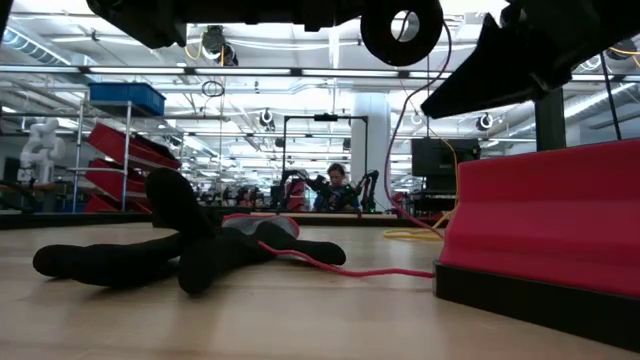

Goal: Coil cords
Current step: Coil the red wire onto the black spool

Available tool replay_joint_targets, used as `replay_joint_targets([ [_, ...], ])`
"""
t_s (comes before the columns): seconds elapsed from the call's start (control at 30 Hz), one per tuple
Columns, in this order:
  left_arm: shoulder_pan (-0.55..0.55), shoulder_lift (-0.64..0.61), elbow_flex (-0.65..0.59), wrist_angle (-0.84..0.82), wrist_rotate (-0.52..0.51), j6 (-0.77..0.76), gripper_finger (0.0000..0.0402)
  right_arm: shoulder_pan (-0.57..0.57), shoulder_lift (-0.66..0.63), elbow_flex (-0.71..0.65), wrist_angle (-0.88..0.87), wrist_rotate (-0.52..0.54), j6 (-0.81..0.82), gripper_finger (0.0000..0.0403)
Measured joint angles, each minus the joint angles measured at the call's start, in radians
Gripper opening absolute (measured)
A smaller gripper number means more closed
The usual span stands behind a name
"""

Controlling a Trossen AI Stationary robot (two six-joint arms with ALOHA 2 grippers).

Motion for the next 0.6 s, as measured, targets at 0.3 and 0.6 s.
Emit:
replay_joint_targets([
  [0.3,0.0,0.0,0.0,0.005,0.0,0.0,0.0,-0.011,0.14,0.0,0.225,0.088,-0.083,0.009],
  [0.6,0.0,0.0,0.0,0.018,-0.001,-0.001,0.0,-0.045,0.263,0.0,0.473,0.205,-0.198,0.0061],
])
